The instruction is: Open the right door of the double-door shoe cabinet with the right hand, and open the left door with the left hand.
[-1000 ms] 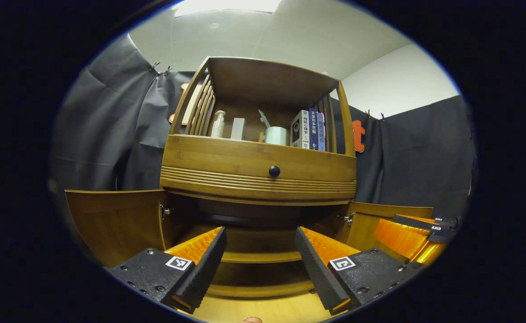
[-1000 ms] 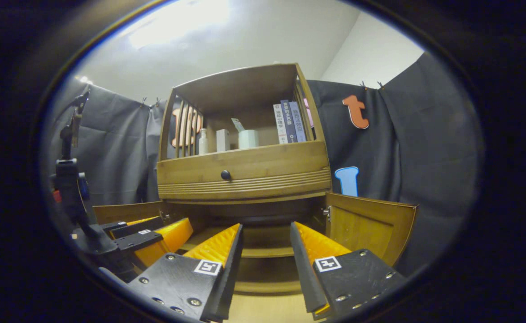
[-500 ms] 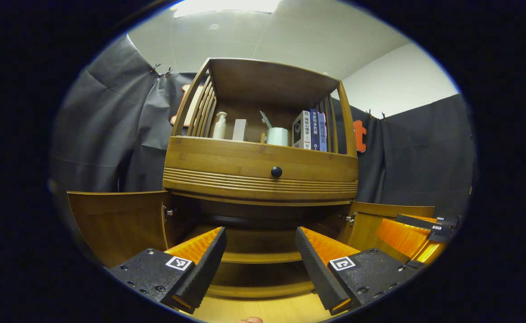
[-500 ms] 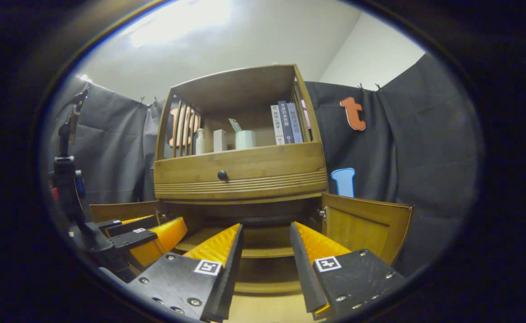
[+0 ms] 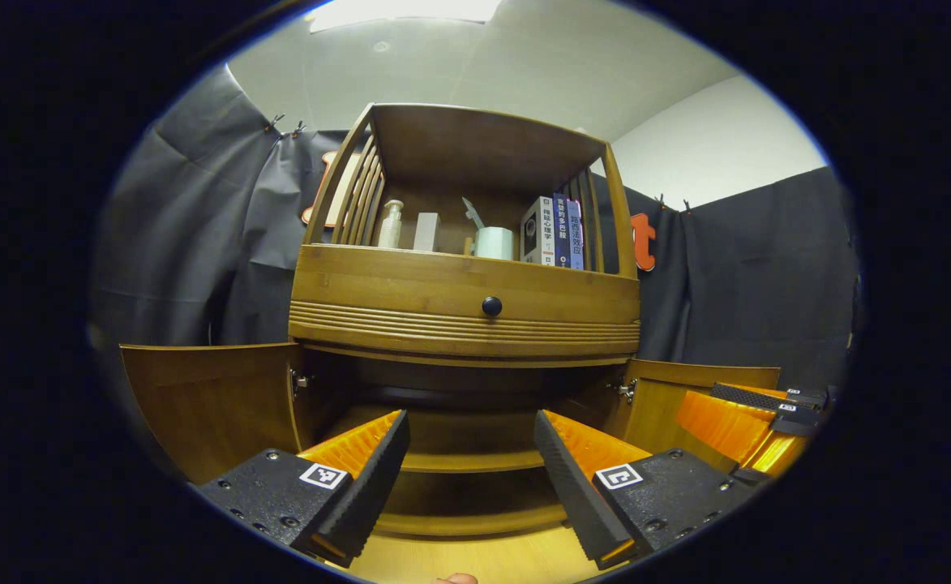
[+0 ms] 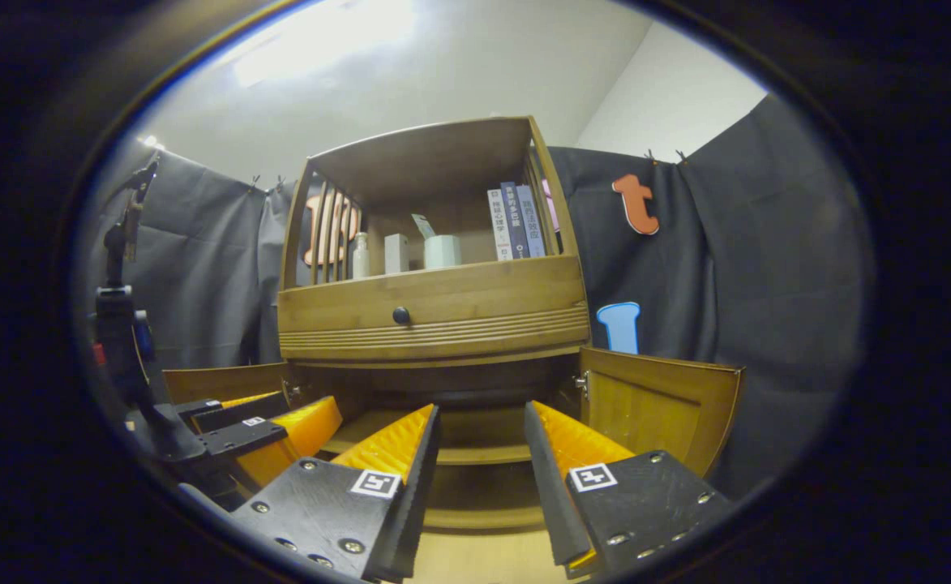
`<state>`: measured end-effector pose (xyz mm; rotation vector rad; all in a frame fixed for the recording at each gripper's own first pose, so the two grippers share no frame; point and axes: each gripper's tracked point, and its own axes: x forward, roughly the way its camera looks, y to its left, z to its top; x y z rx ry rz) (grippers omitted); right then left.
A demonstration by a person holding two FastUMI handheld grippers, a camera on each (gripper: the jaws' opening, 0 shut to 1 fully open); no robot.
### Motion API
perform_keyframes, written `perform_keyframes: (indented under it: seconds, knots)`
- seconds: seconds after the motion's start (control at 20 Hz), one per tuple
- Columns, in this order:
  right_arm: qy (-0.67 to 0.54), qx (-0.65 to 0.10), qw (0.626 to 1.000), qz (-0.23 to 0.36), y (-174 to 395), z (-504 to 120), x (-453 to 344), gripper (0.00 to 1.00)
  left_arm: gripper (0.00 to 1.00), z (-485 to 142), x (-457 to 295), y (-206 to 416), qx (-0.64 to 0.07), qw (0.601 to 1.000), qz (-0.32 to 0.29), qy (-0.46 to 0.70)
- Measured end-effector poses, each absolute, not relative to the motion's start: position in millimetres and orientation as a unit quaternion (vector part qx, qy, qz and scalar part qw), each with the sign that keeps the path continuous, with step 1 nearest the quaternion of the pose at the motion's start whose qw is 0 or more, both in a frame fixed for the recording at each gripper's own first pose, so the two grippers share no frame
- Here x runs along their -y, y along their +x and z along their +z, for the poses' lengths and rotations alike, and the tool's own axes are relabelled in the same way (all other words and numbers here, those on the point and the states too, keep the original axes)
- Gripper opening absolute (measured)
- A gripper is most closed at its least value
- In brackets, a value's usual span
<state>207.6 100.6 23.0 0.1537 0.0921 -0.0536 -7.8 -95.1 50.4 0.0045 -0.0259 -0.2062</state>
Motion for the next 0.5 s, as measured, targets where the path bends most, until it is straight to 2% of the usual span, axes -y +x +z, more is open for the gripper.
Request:
perform_keyframes:
  seconds: [0.15,0.2,0.25,0.3,0.35,0.45,0.5]
  knots:
    - [0.08,-0.047,0.995,-0.028,206,22,-100,0.7,0.95,52,94,-10,0.015,0.994,-0.104,0.003]
    - [0.08,-0.047,0.995,-0.028,205,22,-100,0.7,0.92,54,93,-10,0.016,0.994,-0.104,0.005]
    - [0.079,-0.047,0.995,-0.029,205,21,-99,0.7,0.95,54,93,-10,0.017,0.994,-0.104,0.006]
    - [0.079,-0.047,0.995,-0.031,204,22,-99,0.53,0.95,54,93,-11,0.017,0.994,-0.105,0.008]
    - [0.08,-0.047,0.995,-0.031,203,22,-100,0.61,0.95,53,94,-12,0.016,0.994,-0.106,0.008]
    - [0.081,-0.046,0.995,-0.034,200,22,-98,0.61,0.95,53,100,-14,0.016,0.993,-0.115,0.01]
    - [0.081,-0.045,0.995,-0.036,197,23,-97,0.61,0.92,53,106,-14,0.016,0.992,-0.122,0.012]
